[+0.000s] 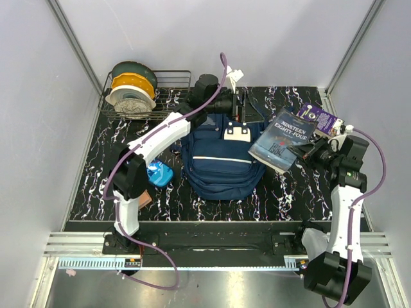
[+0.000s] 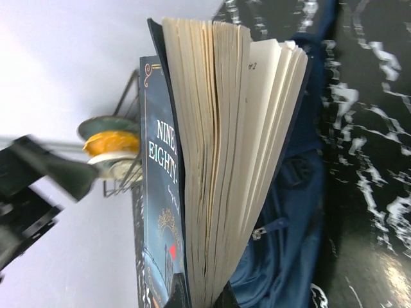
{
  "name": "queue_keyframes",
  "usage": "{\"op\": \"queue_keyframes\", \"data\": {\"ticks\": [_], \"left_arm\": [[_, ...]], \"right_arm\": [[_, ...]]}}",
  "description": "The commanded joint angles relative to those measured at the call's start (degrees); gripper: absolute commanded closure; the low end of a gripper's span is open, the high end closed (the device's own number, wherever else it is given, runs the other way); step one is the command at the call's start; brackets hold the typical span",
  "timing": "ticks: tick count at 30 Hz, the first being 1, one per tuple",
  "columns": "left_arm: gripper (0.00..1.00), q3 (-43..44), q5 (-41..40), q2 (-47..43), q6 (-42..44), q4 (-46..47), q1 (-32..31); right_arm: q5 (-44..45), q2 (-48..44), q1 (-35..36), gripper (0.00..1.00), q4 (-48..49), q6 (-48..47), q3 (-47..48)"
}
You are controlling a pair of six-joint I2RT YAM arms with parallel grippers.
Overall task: Pack the student bag
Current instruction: Pick up the book from the center of the board.
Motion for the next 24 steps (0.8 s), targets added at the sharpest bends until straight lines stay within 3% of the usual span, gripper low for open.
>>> {"op": "queue_keyframes", "data": {"ticks": [1,4,8,14,19,23,24], "left_arm": [[0.01,-1.4,0.1,-4.9,2.5,-4.6,1.5],[0.01,-3.8,-1.6,-7.2,2.1,-5.9,1.5],[0.01,-8.4,-1.1,-8.4,-1.2,0.9,1.5],[0.01,-7.6,1.8,-8.4,-2.4,4.8,1.4],[0.01,-7.1,5.2,-7.6,-1.0,3.4,1.4],[0.14,-8.6,8.8,-7.4,-1.9,4.9,1.4],[0.23,-8.7,9.3,-7.4,-2.1,5.1,1.4]], "right_arm": [[-16.9,-0.4,0.6,1.00,10.6,-3.5,5.0],[-20.1,0.5,2.7,1.00,13.4,-3.8,4.5],[-20.6,2.3,7.7,1.00,14.1,-4.5,4.7],[-19.7,4.9,16.3,1.00,15.0,-6.5,5.6],[-21.3,5.3,17.3,1.00,17.0,-7.4,5.0],[-22.8,5.9,17.4,1.00,21.8,-6.1,4.4],[-24.3,6.2,17.4,1.00,22.1,-6.3,4.8]]}}
